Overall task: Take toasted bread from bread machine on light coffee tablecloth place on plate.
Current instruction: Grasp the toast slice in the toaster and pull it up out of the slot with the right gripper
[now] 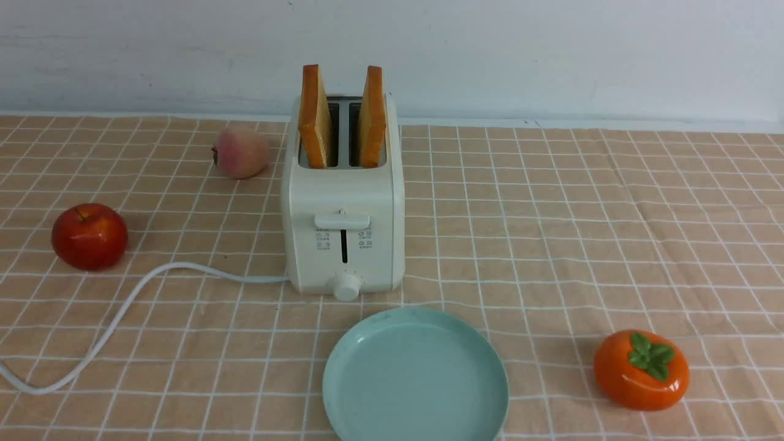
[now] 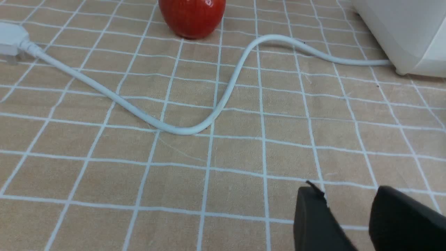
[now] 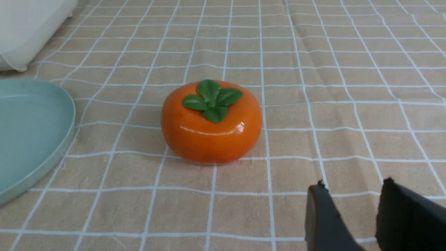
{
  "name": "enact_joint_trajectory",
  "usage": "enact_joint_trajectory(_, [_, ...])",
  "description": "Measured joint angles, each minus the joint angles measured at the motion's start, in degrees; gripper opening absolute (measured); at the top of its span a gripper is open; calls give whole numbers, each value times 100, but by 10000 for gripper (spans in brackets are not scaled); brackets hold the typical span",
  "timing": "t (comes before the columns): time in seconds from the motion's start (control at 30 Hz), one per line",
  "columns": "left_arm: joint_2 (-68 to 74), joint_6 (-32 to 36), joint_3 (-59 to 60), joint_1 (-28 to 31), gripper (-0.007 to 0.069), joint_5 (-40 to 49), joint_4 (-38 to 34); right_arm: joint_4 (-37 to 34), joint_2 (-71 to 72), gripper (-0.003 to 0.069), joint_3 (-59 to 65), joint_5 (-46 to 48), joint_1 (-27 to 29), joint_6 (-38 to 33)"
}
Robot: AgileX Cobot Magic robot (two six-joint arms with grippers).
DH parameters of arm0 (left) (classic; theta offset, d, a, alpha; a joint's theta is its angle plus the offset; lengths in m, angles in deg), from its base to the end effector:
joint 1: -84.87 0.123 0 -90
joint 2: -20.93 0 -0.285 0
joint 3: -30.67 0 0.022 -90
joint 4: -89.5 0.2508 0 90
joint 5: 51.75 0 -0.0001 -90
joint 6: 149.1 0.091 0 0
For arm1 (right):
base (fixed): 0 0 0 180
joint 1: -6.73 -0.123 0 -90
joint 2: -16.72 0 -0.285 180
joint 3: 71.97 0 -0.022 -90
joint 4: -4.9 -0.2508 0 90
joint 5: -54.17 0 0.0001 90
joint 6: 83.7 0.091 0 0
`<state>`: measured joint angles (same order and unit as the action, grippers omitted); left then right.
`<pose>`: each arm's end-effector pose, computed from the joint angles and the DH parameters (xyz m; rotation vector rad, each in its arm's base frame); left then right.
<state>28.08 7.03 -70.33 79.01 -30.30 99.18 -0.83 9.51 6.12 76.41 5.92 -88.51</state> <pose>0.0529 0.0002 0.1701 -0.1894 1.8674 -0.1913 0.0521 0.0042 0.1739 -0.0311 1.8750 0.0511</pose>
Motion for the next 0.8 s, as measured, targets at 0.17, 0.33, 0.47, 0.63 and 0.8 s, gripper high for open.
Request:
enact_joint_trajectory(0.17, [0, -294, 0, 0, 237, -124, -257, -212, 0, 239, 0, 0, 0, 0])
enact_joint_trajectory(0.33, [0, -398, 0, 0, 237, -346, -357, -654, 0, 239, 0, -30, 0, 24])
enact_joint_trajectory(0.47, [0, -398, 0, 0, 237, -399, -349, -711, 0, 239, 26, -171, 0, 24])
enact_joint_trajectory(0.63, [0, -374, 0, 0, 237, -460, -316, -711, 0, 239, 46, -359, 0, 24])
enact_joint_trajectory(0.8, [0, -369, 0, 0, 237, -546, -135, -711, 0, 239, 46, -474, 0, 24])
